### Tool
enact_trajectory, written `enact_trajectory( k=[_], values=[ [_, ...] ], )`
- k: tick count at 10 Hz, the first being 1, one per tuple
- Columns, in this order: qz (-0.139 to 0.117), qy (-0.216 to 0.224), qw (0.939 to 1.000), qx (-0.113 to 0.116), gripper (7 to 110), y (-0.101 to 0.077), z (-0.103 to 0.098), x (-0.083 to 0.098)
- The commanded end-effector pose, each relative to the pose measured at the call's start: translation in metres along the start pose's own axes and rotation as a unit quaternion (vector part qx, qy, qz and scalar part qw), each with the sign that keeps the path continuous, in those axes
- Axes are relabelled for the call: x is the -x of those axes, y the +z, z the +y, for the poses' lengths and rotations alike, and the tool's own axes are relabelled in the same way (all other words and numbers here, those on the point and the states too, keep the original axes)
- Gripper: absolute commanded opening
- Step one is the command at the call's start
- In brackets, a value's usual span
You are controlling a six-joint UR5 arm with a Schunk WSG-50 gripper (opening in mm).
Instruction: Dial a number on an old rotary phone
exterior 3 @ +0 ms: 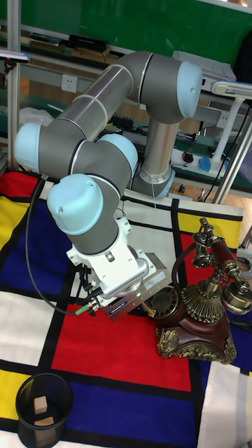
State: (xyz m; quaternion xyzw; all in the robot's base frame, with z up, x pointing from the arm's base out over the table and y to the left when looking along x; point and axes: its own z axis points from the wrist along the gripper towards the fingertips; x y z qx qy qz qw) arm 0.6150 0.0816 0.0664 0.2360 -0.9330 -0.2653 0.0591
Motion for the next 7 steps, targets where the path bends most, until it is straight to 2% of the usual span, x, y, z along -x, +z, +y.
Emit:
enact_trajectory(
  k=[1,7],
  values=[
    [-0.005,0.0,1.0,0.004,7,-0.0016,0.0015,0.0022],
    [-0.004,0.0,1.0,0.004,7,-0.0016,0.0004,0.0011]
  ],
)
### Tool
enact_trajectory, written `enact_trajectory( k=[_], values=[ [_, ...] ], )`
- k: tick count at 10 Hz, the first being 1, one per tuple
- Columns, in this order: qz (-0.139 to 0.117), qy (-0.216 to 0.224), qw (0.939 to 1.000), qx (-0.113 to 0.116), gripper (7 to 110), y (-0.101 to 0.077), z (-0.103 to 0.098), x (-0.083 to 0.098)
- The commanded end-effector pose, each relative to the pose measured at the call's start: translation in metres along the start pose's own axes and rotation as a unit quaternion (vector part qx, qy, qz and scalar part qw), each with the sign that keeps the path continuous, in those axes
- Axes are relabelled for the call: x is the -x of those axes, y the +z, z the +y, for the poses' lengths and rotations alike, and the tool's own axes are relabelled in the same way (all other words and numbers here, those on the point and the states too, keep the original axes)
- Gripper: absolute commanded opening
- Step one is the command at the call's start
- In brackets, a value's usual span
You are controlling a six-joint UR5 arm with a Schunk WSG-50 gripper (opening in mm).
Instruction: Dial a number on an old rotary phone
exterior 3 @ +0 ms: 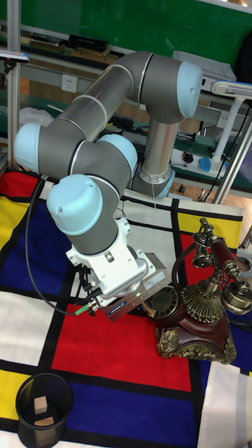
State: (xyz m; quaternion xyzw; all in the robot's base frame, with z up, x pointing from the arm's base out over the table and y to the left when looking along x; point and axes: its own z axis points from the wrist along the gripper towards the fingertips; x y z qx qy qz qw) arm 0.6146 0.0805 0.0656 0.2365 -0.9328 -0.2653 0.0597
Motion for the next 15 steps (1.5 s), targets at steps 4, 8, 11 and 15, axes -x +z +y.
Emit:
enact_trajectory(
  k=[4,8,11,15],
  values=[
    [-0.007,0.001,0.9999,0.009,7,-0.002,0.0041,0.0034],
    [-0.008,0.001,0.9999,0.011,7,-0.0032,0.0049,0.0039],
    [-0.009,0.002,0.9999,0.013,7,-0.0032,0.0065,0.0042],
    [0.002,0.009,1.0,0.0,7,-0.009,0.0063,-0.0002]
  ],
)
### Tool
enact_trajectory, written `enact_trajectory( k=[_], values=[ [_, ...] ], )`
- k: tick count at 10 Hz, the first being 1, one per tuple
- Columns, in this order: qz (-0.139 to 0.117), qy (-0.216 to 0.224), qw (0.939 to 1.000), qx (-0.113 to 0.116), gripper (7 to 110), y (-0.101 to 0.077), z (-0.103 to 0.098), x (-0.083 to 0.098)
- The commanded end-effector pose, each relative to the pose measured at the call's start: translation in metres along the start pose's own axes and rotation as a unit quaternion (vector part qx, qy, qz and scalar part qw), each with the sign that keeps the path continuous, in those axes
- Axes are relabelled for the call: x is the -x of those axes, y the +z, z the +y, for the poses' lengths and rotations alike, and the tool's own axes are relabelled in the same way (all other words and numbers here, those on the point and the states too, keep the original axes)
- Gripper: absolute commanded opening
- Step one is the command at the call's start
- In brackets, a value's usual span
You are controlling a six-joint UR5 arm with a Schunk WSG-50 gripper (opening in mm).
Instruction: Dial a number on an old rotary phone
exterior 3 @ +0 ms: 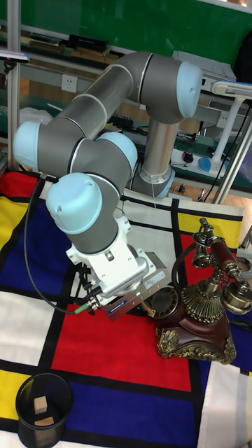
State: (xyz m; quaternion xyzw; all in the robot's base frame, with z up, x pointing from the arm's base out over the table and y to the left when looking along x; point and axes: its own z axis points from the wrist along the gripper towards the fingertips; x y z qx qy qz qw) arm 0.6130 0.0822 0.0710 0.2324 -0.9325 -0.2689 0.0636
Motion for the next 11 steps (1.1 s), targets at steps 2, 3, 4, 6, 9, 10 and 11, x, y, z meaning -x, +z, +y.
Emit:
enact_trajectory(
  k=[2,3,4,6,9,10,11],
  values=[
    [0.008,0.011,0.9998,-0.012,7,-0.014,0.005,-0.001],
    [0.014,0.01,0.9999,-0.004,7,-0.021,0.008,-0.005],
    [0.019,0.006,0.9998,-0.001,7,-0.027,0.005,-0.009],
    [0.02,0.005,0.9998,-0.002,7,-0.029,0.003,-0.01],
    [0.018,0.007,0.9998,0.0,7,-0.027,0.004,-0.009],
    [0.017,0.008,0.9998,-0.001,7,-0.026,0.004,-0.008],
    [0.016,0.008,0.9998,-0.001,7,-0.024,0.004,-0.007]
  ],
)
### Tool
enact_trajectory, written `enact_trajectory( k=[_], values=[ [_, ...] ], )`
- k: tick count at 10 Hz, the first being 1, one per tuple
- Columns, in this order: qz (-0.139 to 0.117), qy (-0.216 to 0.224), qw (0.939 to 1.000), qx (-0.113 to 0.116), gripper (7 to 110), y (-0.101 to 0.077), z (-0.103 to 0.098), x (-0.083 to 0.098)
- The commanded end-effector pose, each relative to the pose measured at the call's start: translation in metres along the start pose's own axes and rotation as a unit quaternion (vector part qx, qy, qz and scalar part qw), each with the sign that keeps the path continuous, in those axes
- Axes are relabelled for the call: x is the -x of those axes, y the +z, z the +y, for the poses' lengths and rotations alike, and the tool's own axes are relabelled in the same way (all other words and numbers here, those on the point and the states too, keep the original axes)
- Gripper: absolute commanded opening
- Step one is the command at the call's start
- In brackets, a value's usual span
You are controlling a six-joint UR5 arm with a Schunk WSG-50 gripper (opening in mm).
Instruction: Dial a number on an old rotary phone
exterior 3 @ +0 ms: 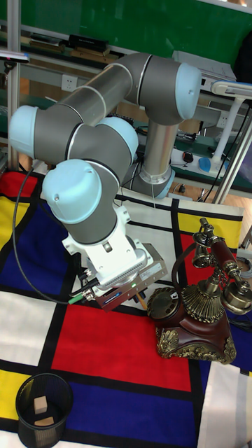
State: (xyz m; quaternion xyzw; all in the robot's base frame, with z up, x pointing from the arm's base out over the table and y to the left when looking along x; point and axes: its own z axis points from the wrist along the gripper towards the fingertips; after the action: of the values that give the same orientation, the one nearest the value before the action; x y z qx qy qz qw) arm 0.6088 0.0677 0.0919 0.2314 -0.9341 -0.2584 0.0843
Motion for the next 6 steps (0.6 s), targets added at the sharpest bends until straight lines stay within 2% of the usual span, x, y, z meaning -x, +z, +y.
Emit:
enact_trajectory(
  k=[1,6],
  values=[
    [-0.006,0.003,1.0,0.004,7,-0.0001,0.0028,0.0035],
    [-0.004,0.005,1.0,0.001,7,0.0036,-0.0017,0.0051]
  ],
)
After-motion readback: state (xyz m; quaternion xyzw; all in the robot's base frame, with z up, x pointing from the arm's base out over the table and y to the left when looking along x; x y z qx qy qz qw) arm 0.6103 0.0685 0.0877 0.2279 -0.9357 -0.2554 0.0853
